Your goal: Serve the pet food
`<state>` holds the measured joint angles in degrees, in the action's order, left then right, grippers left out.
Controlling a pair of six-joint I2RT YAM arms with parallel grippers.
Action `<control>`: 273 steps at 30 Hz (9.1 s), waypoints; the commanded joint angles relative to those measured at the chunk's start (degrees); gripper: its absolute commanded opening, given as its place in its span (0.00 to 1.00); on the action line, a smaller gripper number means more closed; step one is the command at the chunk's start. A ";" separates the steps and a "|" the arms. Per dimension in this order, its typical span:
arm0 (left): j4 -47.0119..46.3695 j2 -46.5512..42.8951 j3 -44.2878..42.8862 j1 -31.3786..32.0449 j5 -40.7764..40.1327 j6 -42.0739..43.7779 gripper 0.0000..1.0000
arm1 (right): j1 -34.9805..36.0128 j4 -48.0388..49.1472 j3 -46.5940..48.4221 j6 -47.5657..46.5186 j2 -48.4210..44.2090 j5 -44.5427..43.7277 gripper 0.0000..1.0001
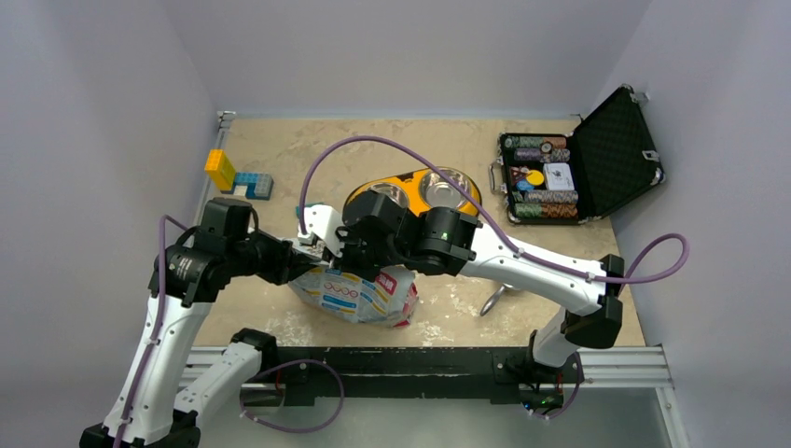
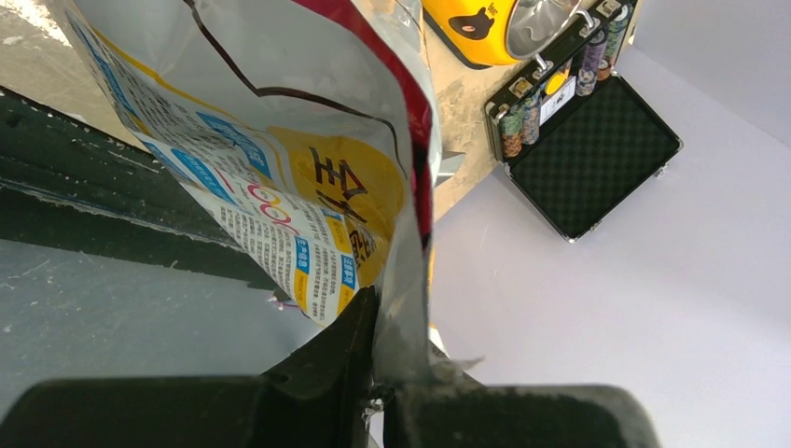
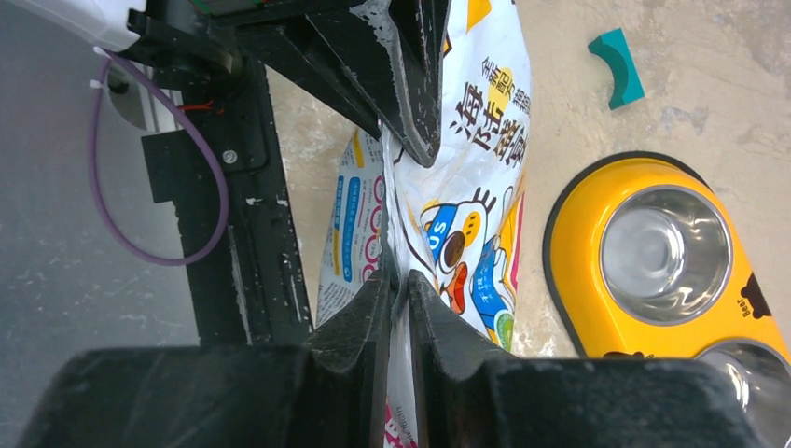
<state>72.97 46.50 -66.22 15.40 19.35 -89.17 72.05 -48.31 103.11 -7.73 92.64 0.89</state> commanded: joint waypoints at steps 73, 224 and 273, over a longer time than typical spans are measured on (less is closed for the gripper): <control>0.86 0.19 -8.30 -0.19 -4.09 9.15 0.00 | 2.04 0.30 -0.06 -10.55 5.29 -4.51 0.12; 15.21 6.05 -38.06 2.38 -39.43 41.28 0.00 | 1.87 3.09 36.49 20.30 14.73 -21.55 0.00; 11.92 14.19 -19.03 2.09 -33.05 40.42 0.51 | -1.92 -0.35 24.41 30.59 9.84 -19.64 0.00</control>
<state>84.84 61.95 -86.24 17.58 -8.34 -44.53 69.47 -56.40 123.76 23.38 105.82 -16.49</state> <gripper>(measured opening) 0.561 0.010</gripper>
